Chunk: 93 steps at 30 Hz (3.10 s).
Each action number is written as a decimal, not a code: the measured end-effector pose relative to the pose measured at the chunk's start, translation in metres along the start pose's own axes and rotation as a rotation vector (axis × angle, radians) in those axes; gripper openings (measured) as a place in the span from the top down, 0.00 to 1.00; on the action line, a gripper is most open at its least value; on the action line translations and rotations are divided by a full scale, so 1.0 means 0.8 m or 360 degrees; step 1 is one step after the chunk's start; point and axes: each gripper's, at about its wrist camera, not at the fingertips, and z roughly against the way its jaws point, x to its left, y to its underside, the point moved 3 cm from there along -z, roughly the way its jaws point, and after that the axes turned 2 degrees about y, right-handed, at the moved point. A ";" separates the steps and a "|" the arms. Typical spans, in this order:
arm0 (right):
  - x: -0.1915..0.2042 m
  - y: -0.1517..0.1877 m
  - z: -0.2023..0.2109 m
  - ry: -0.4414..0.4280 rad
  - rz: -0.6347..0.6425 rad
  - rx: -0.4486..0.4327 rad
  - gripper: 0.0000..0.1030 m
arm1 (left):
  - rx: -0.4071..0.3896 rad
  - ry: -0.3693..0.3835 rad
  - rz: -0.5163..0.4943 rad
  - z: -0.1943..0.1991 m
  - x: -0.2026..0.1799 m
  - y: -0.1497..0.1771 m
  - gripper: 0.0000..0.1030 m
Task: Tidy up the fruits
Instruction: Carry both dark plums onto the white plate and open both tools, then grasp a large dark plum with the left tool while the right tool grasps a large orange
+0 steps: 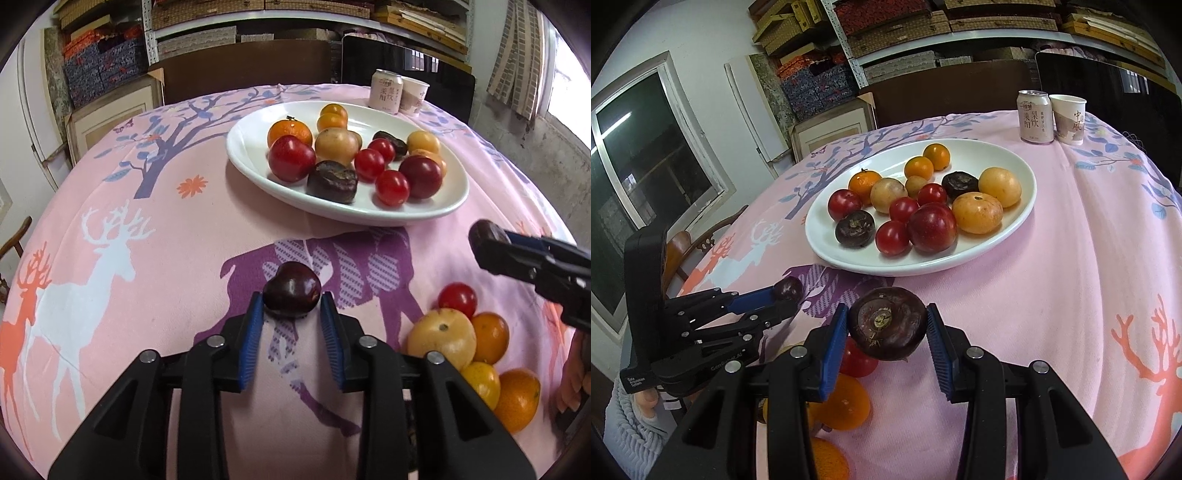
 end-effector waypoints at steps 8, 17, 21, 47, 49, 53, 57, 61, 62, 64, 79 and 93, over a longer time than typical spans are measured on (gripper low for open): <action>0.001 0.000 -0.001 -0.0005 0.0001 0.0007 0.58 | 0.0010 0.0043 0.0074 -0.009 0.010 -0.008 0.69; -0.005 -0.017 0.021 -0.0045 -0.0054 -0.0107 0.58 | -0.0183 0.0048 0.0011 0.038 -0.006 -0.036 0.69; -0.005 -0.071 0.033 0.0029 0.0002 -0.0186 0.58 | -0.0242 0.0016 -0.0019 0.039 -0.016 -0.097 0.69; -0.092 -0.178 -0.076 0.0022 -0.0344 -0.0127 0.26 | -0.0221 0.0041 0.0252 -0.074 0.013 -0.223 0.12; -0.085 -0.167 -0.058 0.0037 -0.0340 -0.0170 0.21 | -0.0232 0.0043 0.0310 -0.061 0.022 -0.222 0.12; -0.071 -0.138 -0.026 0.0086 -0.0291 -0.0235 0.15 | -0.0274 0.0061 0.0386 -0.024 0.033 -0.191 0.06; -0.051 -0.085 0.006 0.0163 -0.0191 -0.0259 0.11 | -0.0232 0.0003 0.0386 0.001 0.037 -0.121 0.05; -0.039 -0.039 0.032 0.0201 -0.0151 -0.0279 0.09 | -0.0181 -0.0010 0.0365 0.032 0.030 -0.055 0.05; -0.038 -0.030 0.038 0.0212 -0.0150 -0.0287 0.08 | -0.0204 -0.0030 0.0337 0.047 0.026 -0.037 0.05; -0.044 -0.011 0.052 0.0210 -0.0186 -0.0307 0.03 | -0.0235 -0.0037 0.0287 0.072 0.017 -0.002 0.04; -0.077 0.020 0.063 0.0050 -0.0491 -0.0264 0.03 | -0.0075 -0.0042 -0.0086 0.081 -0.042 0.071 0.04; -0.079 0.021 0.060 0.0040 -0.0507 -0.0245 0.03 | 0.0075 -0.0144 0.0301 0.056 0.034 0.073 0.04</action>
